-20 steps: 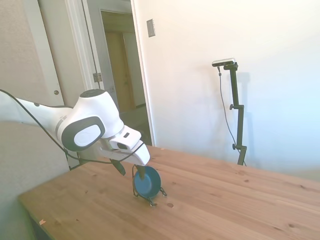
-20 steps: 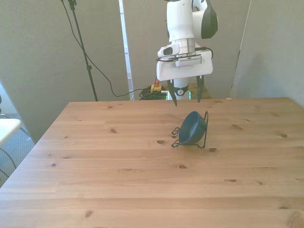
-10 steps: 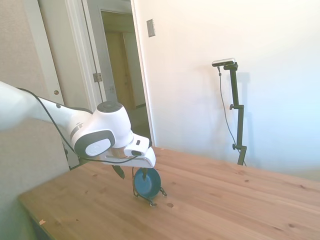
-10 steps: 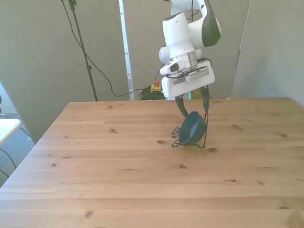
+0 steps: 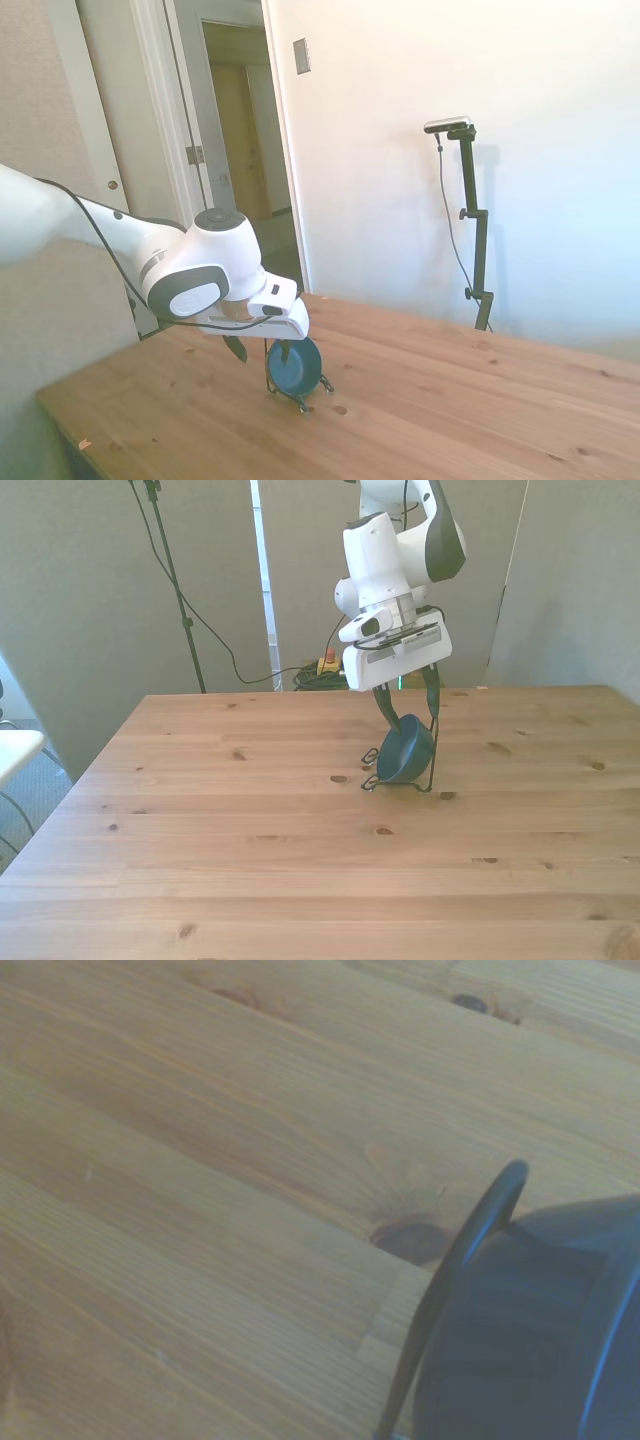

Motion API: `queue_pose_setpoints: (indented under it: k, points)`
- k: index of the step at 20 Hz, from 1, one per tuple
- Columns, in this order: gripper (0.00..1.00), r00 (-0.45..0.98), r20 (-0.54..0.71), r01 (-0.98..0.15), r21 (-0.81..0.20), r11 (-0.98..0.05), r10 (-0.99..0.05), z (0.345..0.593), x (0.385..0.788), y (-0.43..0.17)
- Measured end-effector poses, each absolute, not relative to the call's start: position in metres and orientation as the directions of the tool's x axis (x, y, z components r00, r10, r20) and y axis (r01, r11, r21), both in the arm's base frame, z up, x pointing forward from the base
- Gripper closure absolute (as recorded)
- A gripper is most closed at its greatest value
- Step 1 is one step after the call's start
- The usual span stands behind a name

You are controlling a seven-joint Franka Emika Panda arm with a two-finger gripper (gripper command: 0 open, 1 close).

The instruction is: Unload the bowl

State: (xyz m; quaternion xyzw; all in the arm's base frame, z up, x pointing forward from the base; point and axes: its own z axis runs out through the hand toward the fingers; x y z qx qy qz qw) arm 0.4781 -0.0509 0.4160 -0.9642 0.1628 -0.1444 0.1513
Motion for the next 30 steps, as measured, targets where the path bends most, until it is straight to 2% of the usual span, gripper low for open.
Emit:
queue_pose_setpoints:
  k: [20, 26, 30]
  points:
    - [1.00, 0.939, 0.132, -0.246, -0.391, -0.887, -0.318, 0.404, 0.497, -0.068]
    - [1.00, 0.939, 0.145, -0.231, -0.404, -0.885, -0.311, 0.413, 0.501, -0.065]
    - [1.00, 0.932, 0.191, -0.210, -0.413, -0.886, -0.309, 0.433, 0.481, -0.058]
